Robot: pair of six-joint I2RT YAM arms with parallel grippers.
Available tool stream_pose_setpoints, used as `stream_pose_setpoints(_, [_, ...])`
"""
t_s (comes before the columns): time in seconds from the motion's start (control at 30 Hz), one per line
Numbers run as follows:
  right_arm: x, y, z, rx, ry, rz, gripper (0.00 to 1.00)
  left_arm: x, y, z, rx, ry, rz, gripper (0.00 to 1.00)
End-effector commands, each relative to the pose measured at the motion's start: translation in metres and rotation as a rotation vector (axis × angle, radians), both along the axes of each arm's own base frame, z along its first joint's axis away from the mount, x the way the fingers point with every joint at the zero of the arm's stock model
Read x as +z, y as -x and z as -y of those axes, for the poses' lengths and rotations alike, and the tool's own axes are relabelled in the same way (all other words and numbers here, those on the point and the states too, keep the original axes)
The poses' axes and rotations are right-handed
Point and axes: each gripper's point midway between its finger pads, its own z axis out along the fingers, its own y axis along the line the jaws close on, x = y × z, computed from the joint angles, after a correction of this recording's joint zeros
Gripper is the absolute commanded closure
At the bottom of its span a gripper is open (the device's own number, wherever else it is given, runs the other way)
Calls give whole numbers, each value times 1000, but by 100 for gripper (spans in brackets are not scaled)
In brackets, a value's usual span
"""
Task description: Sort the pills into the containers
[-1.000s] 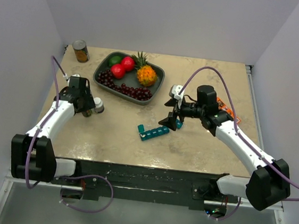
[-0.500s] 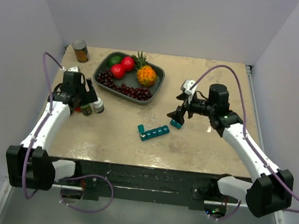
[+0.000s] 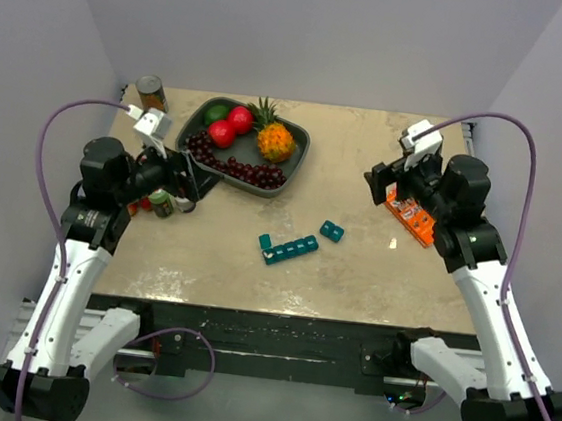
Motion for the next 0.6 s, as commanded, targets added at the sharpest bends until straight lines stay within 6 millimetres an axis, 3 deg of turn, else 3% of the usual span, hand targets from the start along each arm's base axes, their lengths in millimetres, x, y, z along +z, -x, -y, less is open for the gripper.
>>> stream_pose_setpoints(0.0, [-40, 69, -50, 550, 147, -50, 1, -16, 28, 55, -299, 40, 35, 1])
stream_pose_setpoints(0.07, [-87, 110, -66, 830, 171, -118, 1, -39, 35, 73, -334, 51, -10, 2])
stream_pose_setpoints(0.1, [-95, 120, -75, 975, 196, -42, 1, -49, 34, 76, -330, 51, -37, 2])
stream_pose_setpoints(0.13, [-109, 125, -76, 1009, 194, -62, 1, -58, 35, 80, -332, 48, -61, 2])
stream_pose_setpoints(0.2, [-122, 122, -81, 1079, 265, -8, 1, -83, 26, 77, -276, 36, -113, 2])
stream_pose_setpoints(0.27, [-150, 113, -84, 1109, 364, -33, 1, -106, 18, 74, -215, 52, -164, 2])
stream_pose_setpoints(0.3, [-159, 116, -96, 1169, 425, -2, 1, -120, 14, 73, -195, 47, -199, 2])
stream_pose_setpoints(0.33, [-183, 109, -95, 1168, 508, -51, 1, -129, 10, 71, -166, 48, -225, 4])
stream_pose_setpoints(0.37, [-189, 101, -102, 1174, 551, -19, 1, -140, 2, 66, -113, 38, -234, 6])
stream_pose_setpoints(0.4, [-197, 103, -114, 1212, 580, -12, 1, -155, -1, 64, -87, 31, -276, 9])
stream_pose_setpoints(0.47, [-217, 88, -124, 1210, 638, -28, 1, -162, -17, 61, -16, 58, -281, 30])
stream_pose_setpoints(0.57, [-237, 77, -140, 1227, 675, -49, 1, -185, -30, 65, 14, 77, -340, 44])
